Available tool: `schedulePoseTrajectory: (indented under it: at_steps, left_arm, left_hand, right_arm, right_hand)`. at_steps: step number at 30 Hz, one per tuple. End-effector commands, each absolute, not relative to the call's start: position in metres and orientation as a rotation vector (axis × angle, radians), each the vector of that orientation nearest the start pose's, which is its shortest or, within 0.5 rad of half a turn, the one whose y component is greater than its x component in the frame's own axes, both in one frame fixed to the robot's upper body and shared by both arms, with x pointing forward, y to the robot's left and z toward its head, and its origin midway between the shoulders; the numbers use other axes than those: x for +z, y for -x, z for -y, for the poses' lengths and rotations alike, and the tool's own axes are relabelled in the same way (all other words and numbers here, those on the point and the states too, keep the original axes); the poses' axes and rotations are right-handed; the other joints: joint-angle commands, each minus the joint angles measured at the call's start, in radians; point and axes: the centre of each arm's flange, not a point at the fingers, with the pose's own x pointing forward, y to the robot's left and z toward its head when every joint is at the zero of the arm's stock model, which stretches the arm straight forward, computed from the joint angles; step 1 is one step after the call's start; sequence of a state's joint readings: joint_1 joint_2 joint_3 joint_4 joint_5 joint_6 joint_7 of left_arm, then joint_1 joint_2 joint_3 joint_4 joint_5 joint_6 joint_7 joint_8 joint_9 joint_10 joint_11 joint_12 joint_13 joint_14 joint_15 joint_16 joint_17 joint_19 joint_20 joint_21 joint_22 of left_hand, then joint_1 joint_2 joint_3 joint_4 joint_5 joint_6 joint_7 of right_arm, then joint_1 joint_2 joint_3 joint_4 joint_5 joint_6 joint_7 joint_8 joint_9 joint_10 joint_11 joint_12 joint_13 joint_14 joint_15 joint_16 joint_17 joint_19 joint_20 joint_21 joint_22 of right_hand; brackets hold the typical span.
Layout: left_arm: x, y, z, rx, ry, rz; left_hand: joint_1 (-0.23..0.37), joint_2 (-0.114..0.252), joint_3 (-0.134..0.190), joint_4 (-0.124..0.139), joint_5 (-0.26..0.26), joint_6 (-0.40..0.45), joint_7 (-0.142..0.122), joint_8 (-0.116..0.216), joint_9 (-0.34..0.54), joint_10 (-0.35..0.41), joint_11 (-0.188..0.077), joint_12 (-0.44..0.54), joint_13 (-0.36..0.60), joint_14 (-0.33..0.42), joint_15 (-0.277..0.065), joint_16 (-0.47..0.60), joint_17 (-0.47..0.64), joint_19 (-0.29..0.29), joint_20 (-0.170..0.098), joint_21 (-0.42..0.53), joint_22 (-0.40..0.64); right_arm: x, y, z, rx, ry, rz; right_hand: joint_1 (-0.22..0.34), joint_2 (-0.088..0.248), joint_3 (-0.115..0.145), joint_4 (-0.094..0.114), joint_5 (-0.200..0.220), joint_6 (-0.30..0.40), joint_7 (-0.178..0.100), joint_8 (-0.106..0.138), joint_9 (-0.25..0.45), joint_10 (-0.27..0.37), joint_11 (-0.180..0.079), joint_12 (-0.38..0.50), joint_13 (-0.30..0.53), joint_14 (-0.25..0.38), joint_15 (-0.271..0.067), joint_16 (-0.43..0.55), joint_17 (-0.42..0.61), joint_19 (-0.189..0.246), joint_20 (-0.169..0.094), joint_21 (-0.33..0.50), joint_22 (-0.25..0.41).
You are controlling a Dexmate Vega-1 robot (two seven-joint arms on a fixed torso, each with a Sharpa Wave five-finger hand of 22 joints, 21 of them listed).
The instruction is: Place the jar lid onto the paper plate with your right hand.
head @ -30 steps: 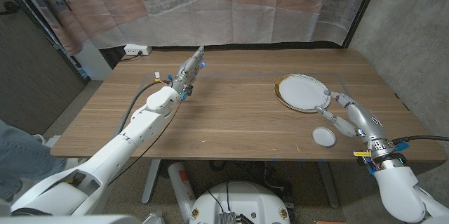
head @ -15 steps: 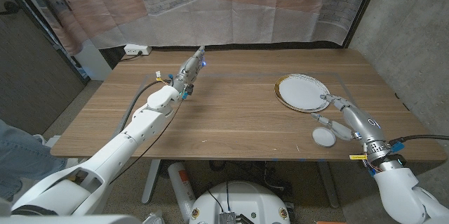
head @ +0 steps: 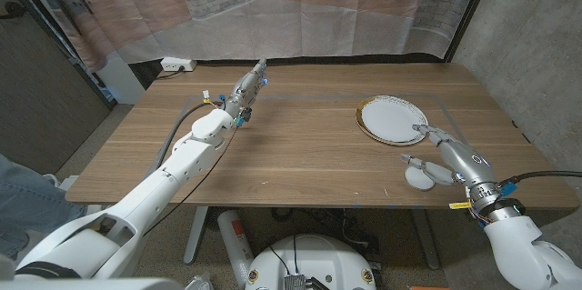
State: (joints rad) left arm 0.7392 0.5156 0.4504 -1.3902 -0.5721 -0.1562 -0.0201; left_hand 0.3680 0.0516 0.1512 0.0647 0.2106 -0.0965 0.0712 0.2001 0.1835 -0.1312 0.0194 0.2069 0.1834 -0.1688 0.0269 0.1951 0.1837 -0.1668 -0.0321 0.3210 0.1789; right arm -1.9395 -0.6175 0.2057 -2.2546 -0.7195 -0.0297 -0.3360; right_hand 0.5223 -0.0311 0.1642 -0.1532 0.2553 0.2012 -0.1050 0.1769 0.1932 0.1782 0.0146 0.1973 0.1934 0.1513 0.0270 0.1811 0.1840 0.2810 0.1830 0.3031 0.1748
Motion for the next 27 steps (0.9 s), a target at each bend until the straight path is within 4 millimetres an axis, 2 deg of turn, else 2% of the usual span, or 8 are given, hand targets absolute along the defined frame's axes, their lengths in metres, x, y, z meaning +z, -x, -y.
schedulePoseTrajectory:
  at_steps: [1, 12, 27]
  left_arm:
    - [0.0276, -0.6544, -0.2306, -0.309, -0.092, 0.6]
    - [0.0273, -0.6561, -0.2304, -0.307, -0.087, 0.597]
    - [0.0256, -0.6554, -0.2326, -0.3, -0.08, 0.598]
  left_hand:
    - [0.012, 0.003, 0.002, -0.005, 0.0, 0.003, 0.001, -0.002, 0.003, -0.001, 0.0, -0.003, 0.004, -0.015, 0.003, -0.001, 0.002, -0.129, -0.025, -0.004, 0.005]
    - [0.013, 0.005, 0.001, -0.007, -0.001, 0.008, 0.01, 0.0, 0.003, 0.004, 0.014, -0.001, 0.004, -0.009, 0.012, 0.0, 0.002, -0.125, -0.024, -0.01, 0.005]
    - [0.014, 0.005, -0.001, -0.007, -0.002, 0.008, 0.009, -0.001, 0.003, 0.003, 0.012, -0.003, 0.004, -0.01, 0.012, -0.001, 0.002, -0.126, -0.02, -0.014, 0.005]
  right_arm:
    - [-0.1271, -0.3807, 0.3284, -0.281, 1.333, 0.55]
    - [-0.1267, -0.3827, 0.3276, -0.255, 1.367, 0.482]
    - [-0.1255, -0.3822, 0.3256, -0.224, 1.428, 0.38]
  right_hand:
    - [0.019, -0.006, 0.005, -0.005, 0.007, -0.022, 0.001, -0.001, 0.005, -0.017, 0.005, -0.003, 0.003, -0.008, 0.007, -0.002, 0.003, 0.003, 0.011, -0.006, 0.003]
    - [0.041, -0.015, 0.007, -0.006, 0.018, -0.059, 0.003, 0.004, 0.006, -0.055, 0.02, -0.005, 0.005, -0.024, 0.048, -0.001, 0.003, 0.031, 0.028, -0.01, 0.003]
    - [0.046, -0.027, 0.002, 0.001, 0.026, -0.095, 0.002, 0.003, 0.006, -0.096, 0.025, -0.008, 0.005, -0.056, 0.072, -0.004, 0.004, 0.02, 0.033, -0.03, 0.004]
